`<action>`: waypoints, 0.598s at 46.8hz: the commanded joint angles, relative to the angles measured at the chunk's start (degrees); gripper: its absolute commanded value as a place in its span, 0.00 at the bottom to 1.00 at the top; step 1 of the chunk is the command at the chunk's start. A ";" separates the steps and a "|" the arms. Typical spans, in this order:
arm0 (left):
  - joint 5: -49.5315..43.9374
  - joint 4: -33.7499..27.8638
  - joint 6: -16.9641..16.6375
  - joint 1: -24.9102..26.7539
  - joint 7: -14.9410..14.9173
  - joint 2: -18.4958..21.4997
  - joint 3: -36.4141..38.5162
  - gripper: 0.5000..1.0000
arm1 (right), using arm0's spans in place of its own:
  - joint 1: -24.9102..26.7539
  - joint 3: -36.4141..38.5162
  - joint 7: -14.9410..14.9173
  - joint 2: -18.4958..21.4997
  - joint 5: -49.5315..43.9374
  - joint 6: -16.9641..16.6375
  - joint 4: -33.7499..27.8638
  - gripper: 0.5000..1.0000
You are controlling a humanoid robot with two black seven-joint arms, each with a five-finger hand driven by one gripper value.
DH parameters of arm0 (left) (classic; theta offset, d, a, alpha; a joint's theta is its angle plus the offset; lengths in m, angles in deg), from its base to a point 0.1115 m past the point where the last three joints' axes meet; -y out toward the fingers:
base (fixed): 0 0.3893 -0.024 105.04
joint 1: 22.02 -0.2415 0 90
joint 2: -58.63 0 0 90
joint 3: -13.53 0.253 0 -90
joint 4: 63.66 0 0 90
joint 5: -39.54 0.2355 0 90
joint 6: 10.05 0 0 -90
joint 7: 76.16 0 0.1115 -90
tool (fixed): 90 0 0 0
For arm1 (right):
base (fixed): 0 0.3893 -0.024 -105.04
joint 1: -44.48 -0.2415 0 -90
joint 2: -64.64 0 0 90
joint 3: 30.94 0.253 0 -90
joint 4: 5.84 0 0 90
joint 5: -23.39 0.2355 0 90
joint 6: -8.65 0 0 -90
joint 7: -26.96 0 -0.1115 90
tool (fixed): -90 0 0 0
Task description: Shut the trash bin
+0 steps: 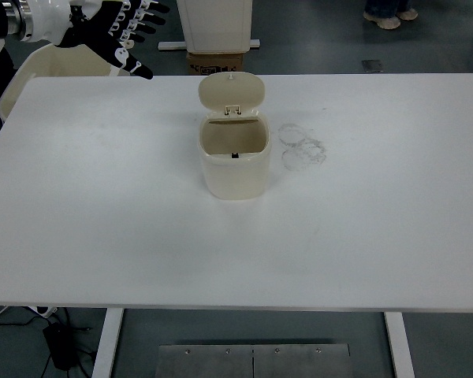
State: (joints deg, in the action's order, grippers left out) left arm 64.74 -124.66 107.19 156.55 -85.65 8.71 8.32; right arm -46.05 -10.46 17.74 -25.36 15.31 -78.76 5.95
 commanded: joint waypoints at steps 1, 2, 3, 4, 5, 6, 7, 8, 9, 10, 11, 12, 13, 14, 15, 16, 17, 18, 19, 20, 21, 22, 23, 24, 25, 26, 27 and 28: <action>2.13 0.00 2.02 1.34 -0.10 -0.53 0.90 1.00 | 0.00 0.00 0.00 0.00 -0.01 0.05 -0.01 0.99; 2.40 0.00 2.29 1.78 -0.10 -0.88 1.51 1.00 | 0.00 0.00 0.00 0.00 0.08 0.05 -0.01 0.99; 2.48 0.00 2.47 2.21 -0.10 -1.23 2.13 1.00 | 0.00 0.00 0.00 0.00 -0.01 -0.03 -0.01 0.99; 2.49 0.00 2.47 2.74 -0.10 -1.58 2.75 1.00 | 0.00 0.00 0.00 0.00 -0.01 -0.04 -0.01 0.99; 2.49 0.00 2.56 3.36 -0.18 -1.84 3.36 1.00 | 0.00 0.00 0.00 0.00 0.08 0.05 0.08 0.99; 2.49 0.00 2.56 3.80 -0.19 -2.19 3.98 1.00 | 0.00 0.00 0.00 0.00 0.08 0.05 -0.01 0.99; 2.49 0.00 2.56 4.24 -0.19 -2.46 4.59 1.00 | 0.00 0.00 0.00 0.00 0.08 0.05 0.08 0.99; 2.49 0.00 2.56 4.59 -0.19 -2.72 5.03 1.00 | 0.00 0.00 0.00 0.00 -0.01 0.05 -0.01 0.99; 2.49 0.00 2.56 4.85 -0.19 -3.16 5.47 1.00 | 0.00 0.00 0.00 0.00 0.08 0.05 -0.01 0.99; 2.49 0.09 2.56 5.12 -0.19 -3.51 5.74 1.00 | 0.00 0.00 0.00 0.00 -0.01 0.05 -0.01 0.99; 2.49 0.17 2.47 5.21 -0.19 -3.95 5.91 1.00 | 0.00 0.00 0.00 0.00 0.08 0.05 -0.01 0.99; 2.49 0.17 2.38 5.21 -0.19 -4.39 6.18 1.00 | 0.00 0.00 0.00 0.00 -0.01 0.05 -0.01 0.99; 2.57 0.26 2.38 5.21 -0.19 -4.83 6.35 1.00 | 0.00 0.00 0.00 0.00 -0.01 -0.03 -0.01 0.99; 2.57 0.35 2.29 5.21 -0.19 -5.36 6.62 1.00 | 0.00 0.00 0.00 0.00 0.08 0.05 -0.01 0.99; 2.57 0.35 2.21 5.21 -0.19 -5.88 6.79 1.00 | 0.00 0.00 0.00 0.00 0.08 0.05 0.08 0.99; 2.57 0.35 2.12 5.29 -0.19 -6.32 6.97 1.00 | 0.00 0.00 0.00 0.00 -0.01 0.05 0.08 0.99; 2.57 0.35 2.12 5.30 -0.19 -6.76 7.06 1.00 | 0.00 0.00 0.00 0.00 -0.01 0.05 -0.01 0.99; 2.57 0.44 2.03 5.30 -0.19 -7.12 7.23 1.00 | 0.00 0.00 0.00 0.00 0.08 0.05 0.08 0.99; 2.57 0.53 2.03 5.30 -0.19 -7.47 7.32 1.00 | 0.00 0.00 0.00 0.00 -0.01 0.05 -0.01 0.99; 2.66 0.61 2.03 5.38 -0.19 -7.73 7.50 1.00 | 0.00 0.00 0.00 0.00 0.08 0.05 -0.01 0.99; 2.66 0.79 2.03 5.56 -0.19 -7.82 7.58 1.00 | 0.09 0.00 0.00 0.00 -0.01 -0.03 0.08 0.99; 2.66 0.96 2.03 5.82 -0.19 -7.91 7.76 1.00 | 0.00 0.00 0.00 0.00 -0.01 0.05 -0.01 0.99; 2.66 1.31 2.03 6.00 -0.19 -8.00 7.94 1.00 | 0.00 0.00 0.00 0.00 -0.01 0.05 0.08 0.99; 2.66 1.84 2.03 6.09 -0.19 -8.17 8.11 1.00 | 0.00 0.00 0.00 0.00 -0.01 -0.03 -0.01 0.99; 2.66 2.54 1.94 6.09 -0.10 -8.61 8.37 1.00 | 0.00 0.00 0.00 0.00 0.08 0.05 -0.01 0.99; 2.66 3.24 1.94 6.09 -0.10 -9.22 8.55 1.00 | 0.00 0.00 0.00 0.00 0.08 0.05 -0.01 0.99; 2.66 3.95 1.94 6.00 -0.10 -9.84 8.64 1.00 | 0.00 0.00 0.00 0.00 -0.01 0.05 -0.01 0.99; 2.66 4.65 1.94 5.91 -0.10 -10.37 8.64 1.00 | 0.00 0.00 0.00 0.00 -0.01 -0.03 -0.01 0.99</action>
State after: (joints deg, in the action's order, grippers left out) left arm 67.42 -121.88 109.13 162.61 -85.79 -0.15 16.72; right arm -46.03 -10.45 17.73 -25.36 15.34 -78.72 5.96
